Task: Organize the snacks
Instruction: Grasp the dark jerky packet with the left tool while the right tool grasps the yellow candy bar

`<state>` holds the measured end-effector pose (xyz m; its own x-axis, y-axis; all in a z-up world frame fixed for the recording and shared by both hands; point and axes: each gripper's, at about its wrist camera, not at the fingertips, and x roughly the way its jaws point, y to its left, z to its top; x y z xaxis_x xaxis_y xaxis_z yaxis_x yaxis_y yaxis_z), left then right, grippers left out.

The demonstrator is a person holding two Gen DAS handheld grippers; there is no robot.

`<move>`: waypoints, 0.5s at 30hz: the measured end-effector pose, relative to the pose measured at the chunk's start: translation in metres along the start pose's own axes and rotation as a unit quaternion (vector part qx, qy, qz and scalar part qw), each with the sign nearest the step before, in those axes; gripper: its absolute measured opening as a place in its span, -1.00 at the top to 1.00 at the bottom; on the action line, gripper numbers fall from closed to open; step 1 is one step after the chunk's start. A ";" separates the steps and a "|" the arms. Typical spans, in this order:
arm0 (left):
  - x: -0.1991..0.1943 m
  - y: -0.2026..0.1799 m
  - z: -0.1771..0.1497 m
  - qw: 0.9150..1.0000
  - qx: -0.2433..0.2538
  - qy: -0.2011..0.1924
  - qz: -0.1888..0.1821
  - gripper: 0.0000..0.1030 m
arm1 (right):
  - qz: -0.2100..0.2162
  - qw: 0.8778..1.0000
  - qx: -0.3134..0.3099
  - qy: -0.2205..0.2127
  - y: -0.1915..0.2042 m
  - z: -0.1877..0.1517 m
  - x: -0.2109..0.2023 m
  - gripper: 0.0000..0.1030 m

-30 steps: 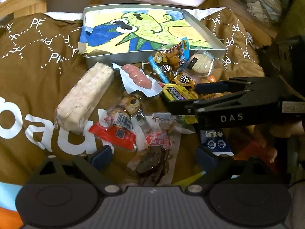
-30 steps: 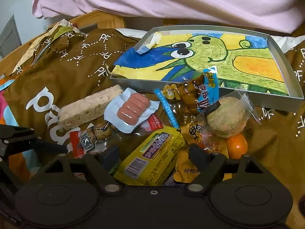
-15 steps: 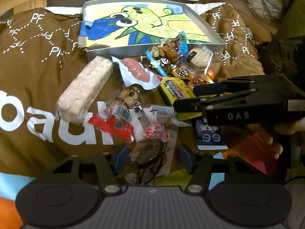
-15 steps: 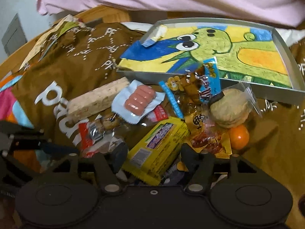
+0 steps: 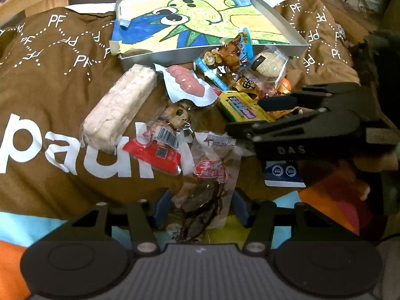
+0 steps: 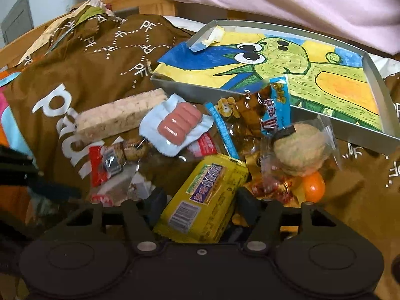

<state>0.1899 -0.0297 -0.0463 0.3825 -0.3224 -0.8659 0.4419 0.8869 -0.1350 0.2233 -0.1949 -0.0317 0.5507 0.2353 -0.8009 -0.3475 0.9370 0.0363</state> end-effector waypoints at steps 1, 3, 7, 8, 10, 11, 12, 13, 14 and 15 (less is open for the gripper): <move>-0.001 -0.001 0.000 1.000 -0.002 0.002 0.002 -0.11 | 0.000 1.000 -0.002 -0.001 0.001 -0.002 -0.002 -0.17; -0.004 -0.003 0.000 1.000 -0.003 0.007 0.007 -0.07 | 0.005 1.000 -0.005 -0.003 0.001 -0.004 -0.007 -0.16; -0.010 -0.008 -0.001 1.000 -0.014 0.018 0.016 -0.01 | 0.026 1.000 -0.003 -0.003 -0.001 -0.009 -0.018 -0.15; -0.011 -0.009 0.000 0.999 -0.016 0.020 0.018 0.00 | 0.027 1.000 -0.011 -0.003 0.000 -0.011 -0.021 -0.16; -0.011 -0.010 0.000 0.999 -0.019 0.022 0.025 -0.01 | 0.024 1.000 -0.017 -0.003 0.000 -0.014 -0.023 -0.16; -0.010 -0.011 0.000 0.999 -0.019 0.023 0.027 -0.02 | 0.024 1.000 -0.017 -0.002 -0.001 -0.015 -0.023 -0.16; -0.009 -0.012 0.000 0.999 -0.019 0.025 0.028 -0.05 | 0.026 0.999 -0.020 -0.001 -0.001 -0.015 -0.023 -0.17; -0.008 -0.012 0.000 0.999 -0.018 0.026 0.030 -0.06 | 0.027 0.999 -0.021 0.000 0.000 -0.016 -0.022 -0.20; -0.007 -0.012 -0.001 0.999 -0.020 0.025 0.031 -0.06 | 0.028 0.999 -0.021 0.000 0.000 -0.016 -0.022 -0.20; -0.007 -0.013 -0.001 0.999 -0.022 0.025 0.033 -0.07 | 0.027 0.999 -0.021 -0.001 0.000 -0.017 -0.021 -0.21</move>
<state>0.1811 -0.0383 -0.0391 0.3676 -0.2476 -0.8964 0.3810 0.9194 -0.0977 0.1990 -0.2044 -0.0250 0.5324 0.2853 -0.7970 -0.4080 0.9114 0.0538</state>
